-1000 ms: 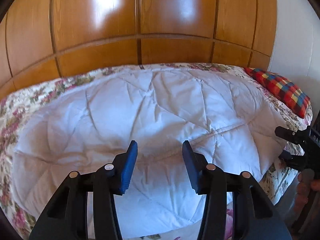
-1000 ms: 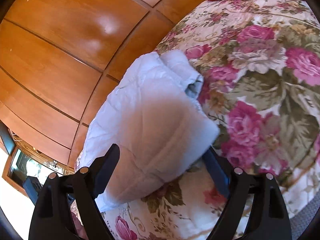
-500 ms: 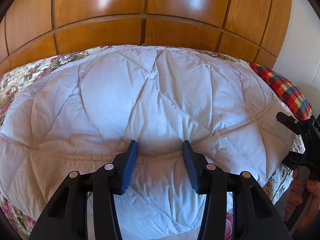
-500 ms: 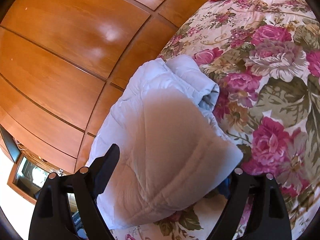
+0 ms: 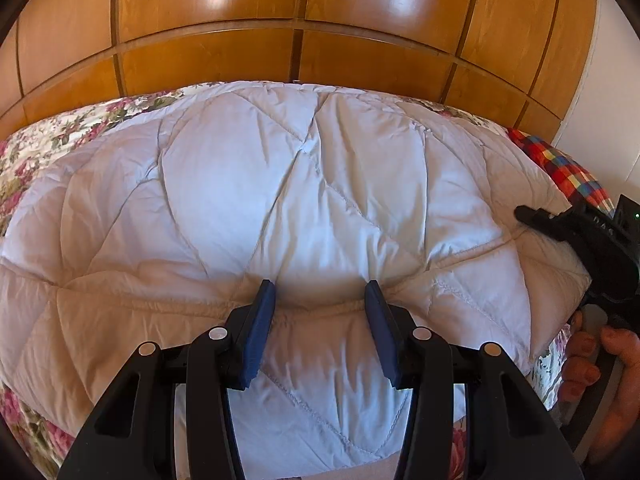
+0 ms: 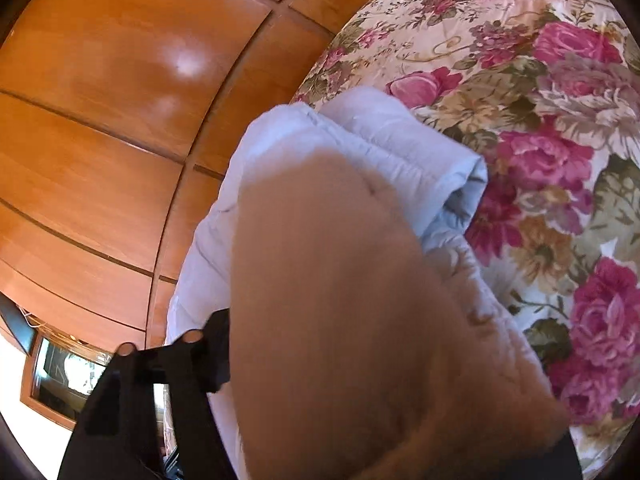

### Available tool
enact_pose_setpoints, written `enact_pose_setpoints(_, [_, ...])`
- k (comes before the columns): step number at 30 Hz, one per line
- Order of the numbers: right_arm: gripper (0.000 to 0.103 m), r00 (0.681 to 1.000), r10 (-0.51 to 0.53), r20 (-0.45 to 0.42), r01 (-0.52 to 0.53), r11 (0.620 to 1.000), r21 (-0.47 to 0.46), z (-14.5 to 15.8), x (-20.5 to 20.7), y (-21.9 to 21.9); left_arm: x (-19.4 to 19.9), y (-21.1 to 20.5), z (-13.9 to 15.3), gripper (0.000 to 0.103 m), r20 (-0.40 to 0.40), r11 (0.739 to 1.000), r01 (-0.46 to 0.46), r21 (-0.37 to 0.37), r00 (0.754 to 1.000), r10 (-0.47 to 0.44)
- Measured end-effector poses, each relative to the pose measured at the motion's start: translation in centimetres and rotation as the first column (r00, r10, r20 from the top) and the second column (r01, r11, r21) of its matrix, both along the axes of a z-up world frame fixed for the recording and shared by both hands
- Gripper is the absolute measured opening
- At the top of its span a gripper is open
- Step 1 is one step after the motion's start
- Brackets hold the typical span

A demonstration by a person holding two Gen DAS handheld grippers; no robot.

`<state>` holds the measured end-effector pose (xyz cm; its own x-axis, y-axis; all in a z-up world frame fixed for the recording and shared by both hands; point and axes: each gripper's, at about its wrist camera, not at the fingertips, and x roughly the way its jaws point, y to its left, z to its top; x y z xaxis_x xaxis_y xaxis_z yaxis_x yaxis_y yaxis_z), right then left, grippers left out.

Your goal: Fold small clothes

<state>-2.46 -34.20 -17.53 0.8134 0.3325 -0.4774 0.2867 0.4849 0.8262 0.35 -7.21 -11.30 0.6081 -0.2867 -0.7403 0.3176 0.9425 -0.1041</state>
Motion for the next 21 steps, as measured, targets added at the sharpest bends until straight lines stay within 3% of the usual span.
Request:
enact_pose_setpoints(3, [0.037, 0.999, 0.009, 0.033, -0.011, 0.998, 0.059, -0.6, -0.3, -0.5, 0.0, -0.1, 0.0, 0.046, -0.003, 1.000, -0.002, -0.002, 1.000, 0.002])
enact_pose_setpoints(9, [0.022, 0.995, -0.002, 0.097, -0.006, 0.997, 0.080, -0.1, -1.8, -1.1, 0.0, 0.1, 0.5, 0.046, -0.012, 1.000, -0.008, -0.011, 1.000, 0.008])
enact_pose_setpoints(16, [0.019, 0.987, -0.055, 0.151, 0.056, 0.998, 0.001, 3.0, -5.3, -3.8, -0.9, -0.1, 2.7, 0.046, 0.042, 0.999, 0.014, -0.032, 0.999, -0.013])
enact_pose_setpoints(21, [0.020, 0.974, -0.171, 0.147, 0.177, 0.984, -0.027, 4.8, -9.3, -7.9, -1.5, -1.2, 3.3, 0.046, 0.081, 0.998, 0.051, -0.043, 0.996, -0.047])
